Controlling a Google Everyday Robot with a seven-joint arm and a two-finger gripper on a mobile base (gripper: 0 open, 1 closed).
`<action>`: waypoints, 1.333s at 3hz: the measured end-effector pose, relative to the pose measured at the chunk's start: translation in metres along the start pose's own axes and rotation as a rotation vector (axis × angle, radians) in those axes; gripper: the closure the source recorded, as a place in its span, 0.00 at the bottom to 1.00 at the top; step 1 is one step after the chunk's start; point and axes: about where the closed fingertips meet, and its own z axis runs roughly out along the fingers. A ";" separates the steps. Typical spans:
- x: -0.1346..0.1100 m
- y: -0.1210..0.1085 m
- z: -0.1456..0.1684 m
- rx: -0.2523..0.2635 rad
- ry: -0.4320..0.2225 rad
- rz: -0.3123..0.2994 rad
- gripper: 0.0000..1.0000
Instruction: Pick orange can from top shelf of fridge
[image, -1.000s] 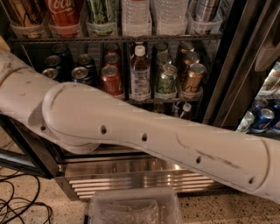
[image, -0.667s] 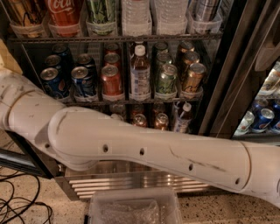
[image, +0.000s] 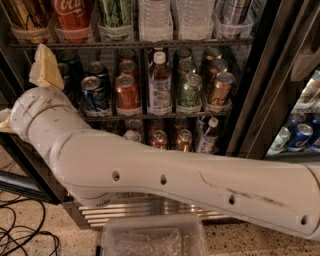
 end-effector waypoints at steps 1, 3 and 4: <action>-0.008 -0.015 0.006 0.046 0.036 -0.017 0.00; -0.025 -0.010 0.023 0.037 -0.028 0.027 0.00; -0.022 0.004 0.024 0.049 -0.037 0.080 0.00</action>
Offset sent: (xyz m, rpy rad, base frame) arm 0.0231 0.0403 0.0389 0.1548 -0.0222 0.0623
